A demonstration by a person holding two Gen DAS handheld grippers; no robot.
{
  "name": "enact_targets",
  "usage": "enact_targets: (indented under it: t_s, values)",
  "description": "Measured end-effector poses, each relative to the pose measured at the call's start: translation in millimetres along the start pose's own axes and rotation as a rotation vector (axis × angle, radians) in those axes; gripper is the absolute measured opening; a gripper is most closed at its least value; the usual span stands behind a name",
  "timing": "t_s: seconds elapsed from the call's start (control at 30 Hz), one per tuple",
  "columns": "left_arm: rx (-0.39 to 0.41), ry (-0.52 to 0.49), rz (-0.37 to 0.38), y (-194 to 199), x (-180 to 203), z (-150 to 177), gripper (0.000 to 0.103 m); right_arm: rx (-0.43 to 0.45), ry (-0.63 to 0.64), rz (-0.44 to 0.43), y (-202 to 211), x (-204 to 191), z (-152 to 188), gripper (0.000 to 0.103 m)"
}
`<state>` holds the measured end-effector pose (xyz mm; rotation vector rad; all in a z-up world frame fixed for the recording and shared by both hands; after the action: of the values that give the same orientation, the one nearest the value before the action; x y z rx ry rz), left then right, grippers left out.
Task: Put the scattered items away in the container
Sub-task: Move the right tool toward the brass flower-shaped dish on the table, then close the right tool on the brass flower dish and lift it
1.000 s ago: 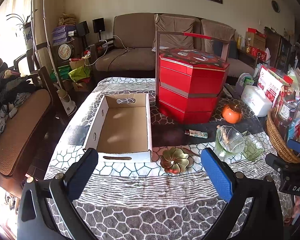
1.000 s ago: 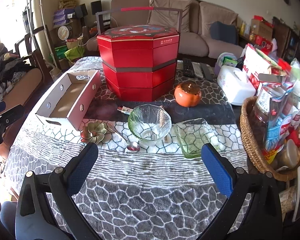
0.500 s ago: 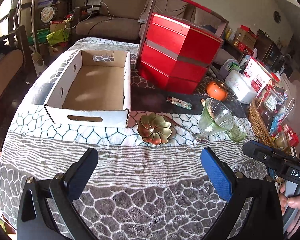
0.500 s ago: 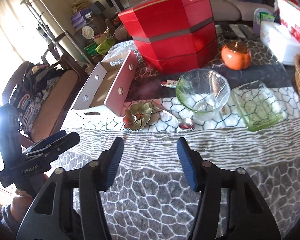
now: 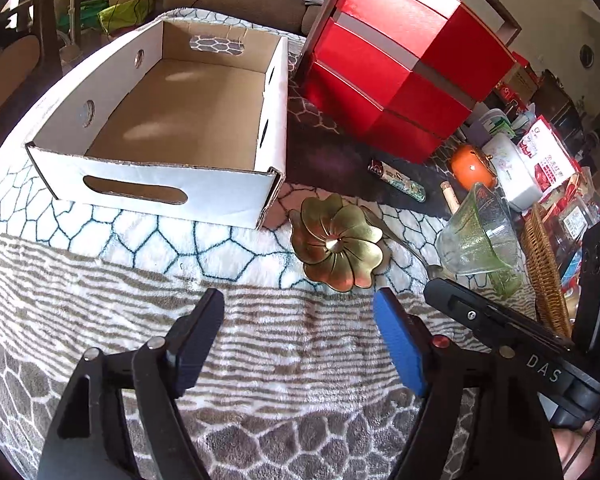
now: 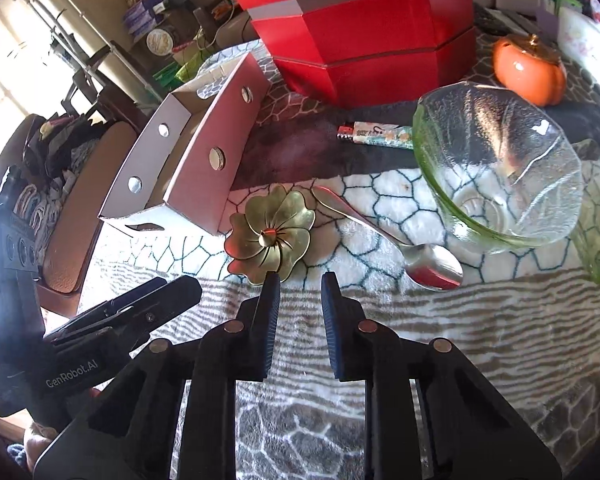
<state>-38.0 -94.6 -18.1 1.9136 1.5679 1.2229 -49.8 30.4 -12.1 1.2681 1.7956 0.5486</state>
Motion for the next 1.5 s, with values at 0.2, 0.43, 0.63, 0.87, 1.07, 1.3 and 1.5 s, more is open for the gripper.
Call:
enact_targets:
  t_s: [0.2,0.43,0.63,0.87,1.07,1.3,1.5]
  values:
    - [-0.007,0.030,-0.004,-16.9,-3.3,-4.6,0.067,-0.006,-0.012,0.012,-30.3,-1.0,-7.4,0.020]
    - [-0.003,0.049,-0.063,-27.7,-9.0,-5.3,0.064,-0.013,-0.002,0.052,-47.8,1.2,-13.9,0.020]
    - [0.022,0.105,-0.055,-18.9,-15.0,-3.5,0.063,-0.002,-0.028,0.042,-48.8,8.0,-17.2,0.020]
    - [0.029,0.107,-0.044,-21.1,-13.7,-5.0,0.065,-0.013,-0.055,-0.011,-51.6,11.1,-17.0,0.023]
    - [0.032,0.066,-0.018,-27.6,-0.5,-3.5,0.064,-0.017,-0.022,0.002,-57.5,7.7,-19.9,0.015]
    - [-0.003,0.084,0.033,-34.9,3.6,0.7,0.016,-0.021,0.001,-0.008,-57.3,4.5,-16.0,0.008]
    - [-0.015,0.102,0.058,-32.8,4.6,3.1,0.015,-0.046,-0.021,-0.035,-49.8,8.4,-9.9,0.008]
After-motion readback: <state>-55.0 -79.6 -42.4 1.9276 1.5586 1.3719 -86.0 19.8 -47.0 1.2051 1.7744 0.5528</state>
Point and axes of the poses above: each gripper's, at about its wrist camera, not at the fingertips, and y roughly against the way its jaws point, x to its right, z to its underside, the point moved 6 cm from there along -y, roughly the way its jaws point, and after that the axes turned 8 degrees about x, right-handed, at the moved point
